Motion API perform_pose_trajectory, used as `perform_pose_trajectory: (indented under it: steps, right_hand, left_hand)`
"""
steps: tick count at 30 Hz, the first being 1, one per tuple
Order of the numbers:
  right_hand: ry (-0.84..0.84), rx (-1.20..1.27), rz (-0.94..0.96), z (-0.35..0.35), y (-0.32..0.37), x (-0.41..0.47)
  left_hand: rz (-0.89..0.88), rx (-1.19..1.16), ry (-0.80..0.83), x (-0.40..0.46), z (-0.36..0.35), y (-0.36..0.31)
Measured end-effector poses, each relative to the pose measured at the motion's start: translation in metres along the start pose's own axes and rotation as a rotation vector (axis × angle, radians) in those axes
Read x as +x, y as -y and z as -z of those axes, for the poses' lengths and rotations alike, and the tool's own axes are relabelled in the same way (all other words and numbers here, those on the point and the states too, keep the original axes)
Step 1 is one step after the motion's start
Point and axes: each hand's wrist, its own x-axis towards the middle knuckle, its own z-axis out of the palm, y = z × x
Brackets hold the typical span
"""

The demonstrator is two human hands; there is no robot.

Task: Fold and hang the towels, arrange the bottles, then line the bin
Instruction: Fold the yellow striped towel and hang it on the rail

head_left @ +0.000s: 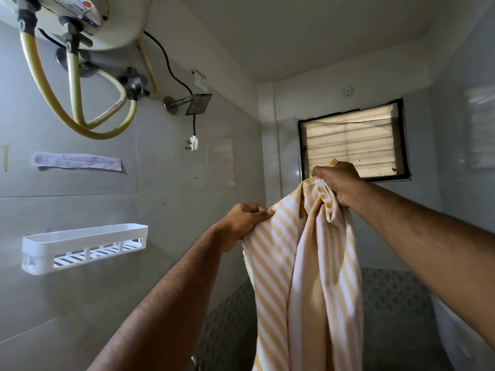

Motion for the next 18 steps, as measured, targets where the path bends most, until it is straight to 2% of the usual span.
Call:
perform_pose_trajectory:
  steps: [6, 10, 15, 18]
  right_hand:
    - [0.564, -0.061, -0.014, -0.007, -0.003, -0.019]
    - [0.812, -0.173, -0.057, -0.025, -0.006, -0.033]
    - [0.649, -0.205, -0.077, -0.037, -0.008, -0.027]
    - [0.527, -0.153, -0.139, -0.035, -0.012, -0.019]
  left_hand:
    - [-0.135, -0.141, -0.150, 0.009, -0.004, -0.006]
    - [-0.195, -0.198, -0.142, 0.018, -0.019, -0.022]
    - [-0.161, -0.223, -0.260, 0.022, -0.023, -0.028]
    - [-0.096, -0.097, -0.193, 0.019, -0.013, -0.023]
